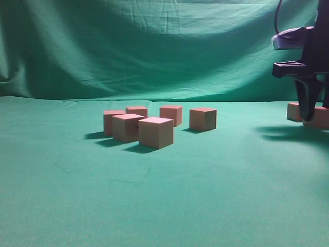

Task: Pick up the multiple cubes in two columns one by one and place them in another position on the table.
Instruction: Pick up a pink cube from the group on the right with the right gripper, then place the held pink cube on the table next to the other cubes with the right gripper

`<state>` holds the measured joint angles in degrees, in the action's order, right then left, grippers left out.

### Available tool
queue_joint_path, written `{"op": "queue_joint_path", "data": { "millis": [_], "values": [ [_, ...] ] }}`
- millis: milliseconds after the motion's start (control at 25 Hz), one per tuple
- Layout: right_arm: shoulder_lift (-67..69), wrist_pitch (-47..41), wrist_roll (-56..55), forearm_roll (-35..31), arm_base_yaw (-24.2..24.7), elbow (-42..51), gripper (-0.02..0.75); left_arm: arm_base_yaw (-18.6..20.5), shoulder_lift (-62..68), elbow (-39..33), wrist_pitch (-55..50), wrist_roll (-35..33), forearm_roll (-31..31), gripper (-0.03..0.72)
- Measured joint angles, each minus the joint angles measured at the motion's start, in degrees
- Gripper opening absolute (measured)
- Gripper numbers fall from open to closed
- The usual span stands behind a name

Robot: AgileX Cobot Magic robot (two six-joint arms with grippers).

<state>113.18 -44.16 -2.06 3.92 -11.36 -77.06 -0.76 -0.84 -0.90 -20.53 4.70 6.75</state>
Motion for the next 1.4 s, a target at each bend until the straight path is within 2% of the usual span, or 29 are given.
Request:
{"op": "queue_joint_path", "data": {
  "millis": [80, 280, 480, 760, 920, 1040, 1240, 1400],
  "values": [
    [0.1, 0.3, 0.0, 0.0, 0.0, 0.0, 0.258, 0.0, 0.0, 0.0, 0.0, 0.0, 0.0, 0.0],
    [0.1, -0.9, 0.0, -0.1, 0.0, -0.7, 0.269, 0.0, 0.0, 0.0, 0.0, 0.0, 0.0, 0.0],
    [-6.1, -8.2, 0.0, -4.5, -0.6, -3.9, 0.269, 0.0, 0.0, 0.0, 0.0, 0.0, 0.0, 0.0],
    [-19.4, -18.7, -0.1, -5.9, -6.1, -4.4, 0.269, 0.0, 0.0, 0.0, 0.0, 0.0, 0.0, 0.0],
    [-24.2, -22.2, -0.4, -6.0, -12.3, -3.0, 0.269, 0.0, 0.0, 0.0, 0.0, 0.0, 0.0, 0.0],
    [-26.5, -21.8, -3.8, -6.3, -19.1, 1.2, 0.269, 0.0, 0.0, 0.0, 0.0, 0.0, 0.0, 0.0],
    [-27.1, -13.2, -13.0, -6.6, -31.0, 9.9, 0.269, 0.0, 0.0, 0.0, 0.0, 0.0, 0.0, 0.0],
    [-25.8, -6.8, -14.6, -6.7, -37.2, 12.0, 0.269, 0.0, 0.0, 0.0, 0.0, 0.0, 0.0, 0.0]
  ]
}}
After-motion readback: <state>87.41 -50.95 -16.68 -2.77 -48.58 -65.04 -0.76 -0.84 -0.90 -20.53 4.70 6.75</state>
